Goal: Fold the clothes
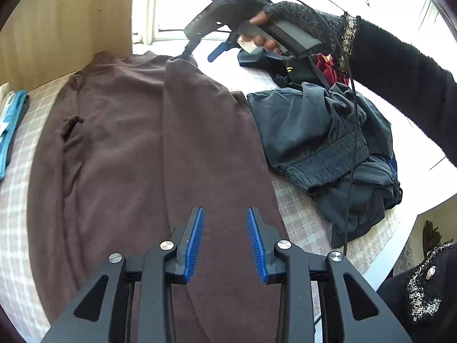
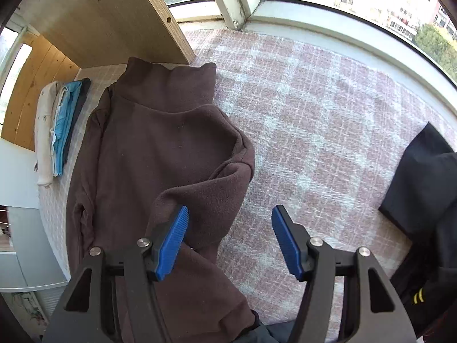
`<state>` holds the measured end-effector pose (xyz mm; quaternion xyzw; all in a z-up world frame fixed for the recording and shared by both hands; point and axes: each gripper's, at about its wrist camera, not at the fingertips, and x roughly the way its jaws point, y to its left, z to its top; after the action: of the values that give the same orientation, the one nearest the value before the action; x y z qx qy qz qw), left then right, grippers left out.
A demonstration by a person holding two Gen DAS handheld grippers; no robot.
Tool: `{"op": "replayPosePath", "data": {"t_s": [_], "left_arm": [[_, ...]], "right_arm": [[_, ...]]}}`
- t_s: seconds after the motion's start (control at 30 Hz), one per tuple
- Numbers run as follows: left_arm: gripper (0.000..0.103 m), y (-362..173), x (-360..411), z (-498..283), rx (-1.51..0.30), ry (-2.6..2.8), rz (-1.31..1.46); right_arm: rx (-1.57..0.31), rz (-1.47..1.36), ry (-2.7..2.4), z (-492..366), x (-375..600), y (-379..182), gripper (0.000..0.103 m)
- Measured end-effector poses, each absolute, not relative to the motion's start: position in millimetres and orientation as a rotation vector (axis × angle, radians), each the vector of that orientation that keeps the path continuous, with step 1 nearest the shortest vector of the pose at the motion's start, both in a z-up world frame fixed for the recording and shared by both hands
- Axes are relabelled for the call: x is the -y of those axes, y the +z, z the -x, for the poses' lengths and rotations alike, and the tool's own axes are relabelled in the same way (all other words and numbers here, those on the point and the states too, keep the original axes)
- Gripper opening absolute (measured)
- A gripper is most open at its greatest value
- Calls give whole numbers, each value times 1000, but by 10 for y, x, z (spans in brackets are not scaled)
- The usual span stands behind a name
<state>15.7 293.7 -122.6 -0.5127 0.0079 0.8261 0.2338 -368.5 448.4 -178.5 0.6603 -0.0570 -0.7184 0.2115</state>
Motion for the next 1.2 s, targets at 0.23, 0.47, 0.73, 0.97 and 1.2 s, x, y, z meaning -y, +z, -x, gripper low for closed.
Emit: {"op": "replayPosePath", "data": {"t_s": [0.23,0.47,0.73,0.97,1.2], "left_arm": [[31,-1752,-3240,119,-61,2031,1455],[34,-1722,-3075,339,78,1978,1391],[35,-1443,-2693,1027,147,2048,1309],[35,-1577,-2819,1905,191,2048,1271],[31,-1622,-2826,1817,-46,2173,1355]], "right_arm": [[180,-1719,-1869,3532,-4464,-1772,7],[-296,-1654,-1989,3587,-4392,-1750,6],[-237,-1596,-2046,3620,-4423,-1453,32],[-46,-1683,-2009,3777,-4584,-1541,45],[-86,-1682,-2040,3877,-4490,-1850,43]]}}
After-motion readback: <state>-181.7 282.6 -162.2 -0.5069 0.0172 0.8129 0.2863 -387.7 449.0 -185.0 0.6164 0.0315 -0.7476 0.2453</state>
